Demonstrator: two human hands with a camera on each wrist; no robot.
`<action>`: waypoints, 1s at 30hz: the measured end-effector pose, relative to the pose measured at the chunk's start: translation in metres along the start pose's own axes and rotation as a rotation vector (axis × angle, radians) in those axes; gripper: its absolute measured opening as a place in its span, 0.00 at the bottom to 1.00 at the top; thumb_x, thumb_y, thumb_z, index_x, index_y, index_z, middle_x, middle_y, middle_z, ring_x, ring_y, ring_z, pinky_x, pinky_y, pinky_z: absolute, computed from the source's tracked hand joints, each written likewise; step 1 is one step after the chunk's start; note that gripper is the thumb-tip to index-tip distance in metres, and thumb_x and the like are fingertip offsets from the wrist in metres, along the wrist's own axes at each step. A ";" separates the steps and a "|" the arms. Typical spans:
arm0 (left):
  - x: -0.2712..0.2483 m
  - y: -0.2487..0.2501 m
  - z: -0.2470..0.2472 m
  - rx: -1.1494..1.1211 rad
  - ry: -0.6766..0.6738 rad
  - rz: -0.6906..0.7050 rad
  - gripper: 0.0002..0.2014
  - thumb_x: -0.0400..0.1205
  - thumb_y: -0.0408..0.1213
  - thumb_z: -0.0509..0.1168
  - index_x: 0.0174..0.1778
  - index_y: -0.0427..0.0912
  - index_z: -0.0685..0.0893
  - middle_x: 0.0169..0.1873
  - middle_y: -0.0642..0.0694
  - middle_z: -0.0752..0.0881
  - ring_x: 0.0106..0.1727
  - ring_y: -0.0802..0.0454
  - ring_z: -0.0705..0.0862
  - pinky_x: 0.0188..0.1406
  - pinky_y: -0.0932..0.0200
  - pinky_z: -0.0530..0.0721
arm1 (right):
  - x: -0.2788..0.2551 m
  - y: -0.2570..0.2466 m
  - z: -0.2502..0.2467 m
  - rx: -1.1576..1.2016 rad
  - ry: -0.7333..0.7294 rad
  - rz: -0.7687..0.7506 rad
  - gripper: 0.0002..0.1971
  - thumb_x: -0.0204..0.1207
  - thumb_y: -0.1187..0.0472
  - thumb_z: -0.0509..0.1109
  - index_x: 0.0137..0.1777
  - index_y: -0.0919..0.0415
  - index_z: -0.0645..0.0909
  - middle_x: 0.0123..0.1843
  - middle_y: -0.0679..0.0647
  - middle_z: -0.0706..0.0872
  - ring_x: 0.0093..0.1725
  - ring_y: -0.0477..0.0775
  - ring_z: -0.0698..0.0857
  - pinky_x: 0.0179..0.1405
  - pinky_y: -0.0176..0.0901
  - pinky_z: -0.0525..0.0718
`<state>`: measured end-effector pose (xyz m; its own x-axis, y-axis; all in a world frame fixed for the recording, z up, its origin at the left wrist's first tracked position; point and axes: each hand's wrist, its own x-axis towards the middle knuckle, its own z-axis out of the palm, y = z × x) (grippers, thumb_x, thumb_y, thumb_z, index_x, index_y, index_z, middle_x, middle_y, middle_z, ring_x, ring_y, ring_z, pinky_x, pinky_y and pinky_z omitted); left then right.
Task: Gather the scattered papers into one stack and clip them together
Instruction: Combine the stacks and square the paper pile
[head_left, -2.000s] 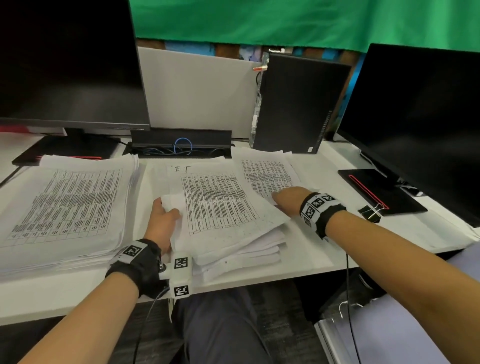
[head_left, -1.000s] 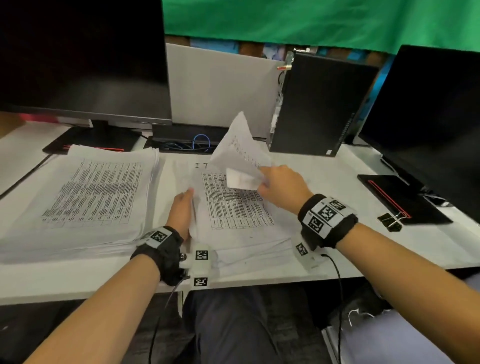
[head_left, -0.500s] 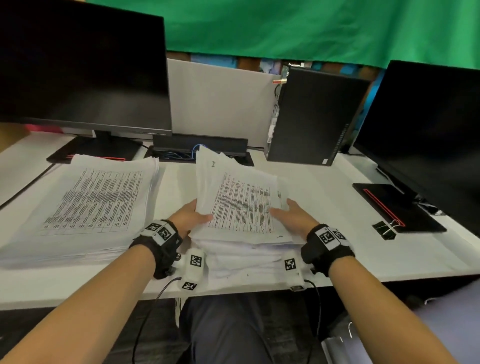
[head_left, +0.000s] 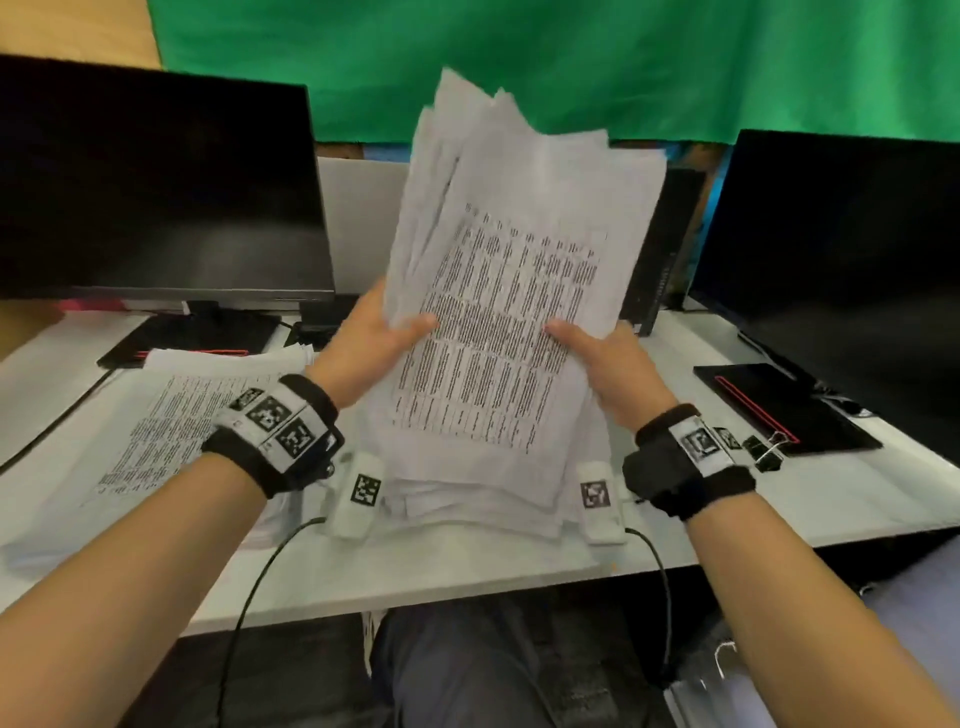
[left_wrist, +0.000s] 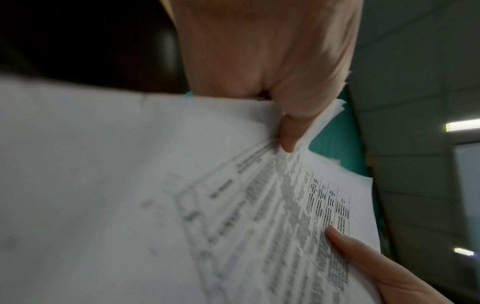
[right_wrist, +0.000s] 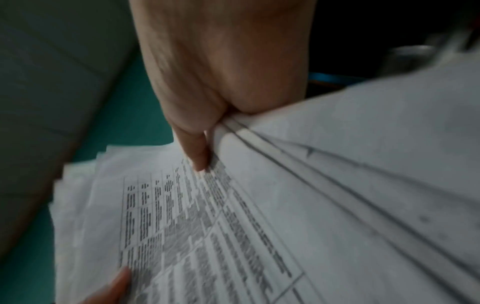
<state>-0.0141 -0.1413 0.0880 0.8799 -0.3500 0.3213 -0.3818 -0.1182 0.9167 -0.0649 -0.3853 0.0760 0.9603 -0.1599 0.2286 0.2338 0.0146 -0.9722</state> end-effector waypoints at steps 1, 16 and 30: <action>0.002 0.015 -0.001 0.028 0.025 0.088 0.23 0.82 0.37 0.66 0.73 0.49 0.72 0.63 0.52 0.83 0.64 0.57 0.82 0.65 0.59 0.81 | 0.001 -0.016 0.004 -0.056 0.020 -0.083 0.14 0.79 0.61 0.73 0.60 0.45 0.81 0.60 0.46 0.89 0.62 0.47 0.88 0.66 0.51 0.84; 0.007 0.060 0.016 -0.158 0.168 0.303 0.19 0.79 0.32 0.68 0.67 0.37 0.78 0.56 0.50 0.86 0.58 0.59 0.85 0.59 0.61 0.82 | 0.000 -0.063 0.043 0.010 0.097 -0.332 0.13 0.76 0.70 0.74 0.58 0.58 0.83 0.51 0.50 0.90 0.49 0.41 0.90 0.47 0.34 0.86; -0.033 -0.084 0.014 0.088 -0.118 -0.531 0.24 0.77 0.56 0.67 0.66 0.50 0.76 0.60 0.52 0.83 0.57 0.52 0.83 0.60 0.55 0.79 | -0.017 0.077 0.001 -0.008 -0.044 0.390 0.44 0.53 0.40 0.86 0.69 0.59 0.82 0.61 0.56 0.90 0.63 0.56 0.88 0.72 0.61 0.79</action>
<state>-0.0151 -0.1325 -0.0028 0.9223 -0.3224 -0.2131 0.0789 -0.3828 0.9205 -0.0628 -0.3809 -0.0031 0.9825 -0.1017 -0.1562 -0.1509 0.0583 -0.9868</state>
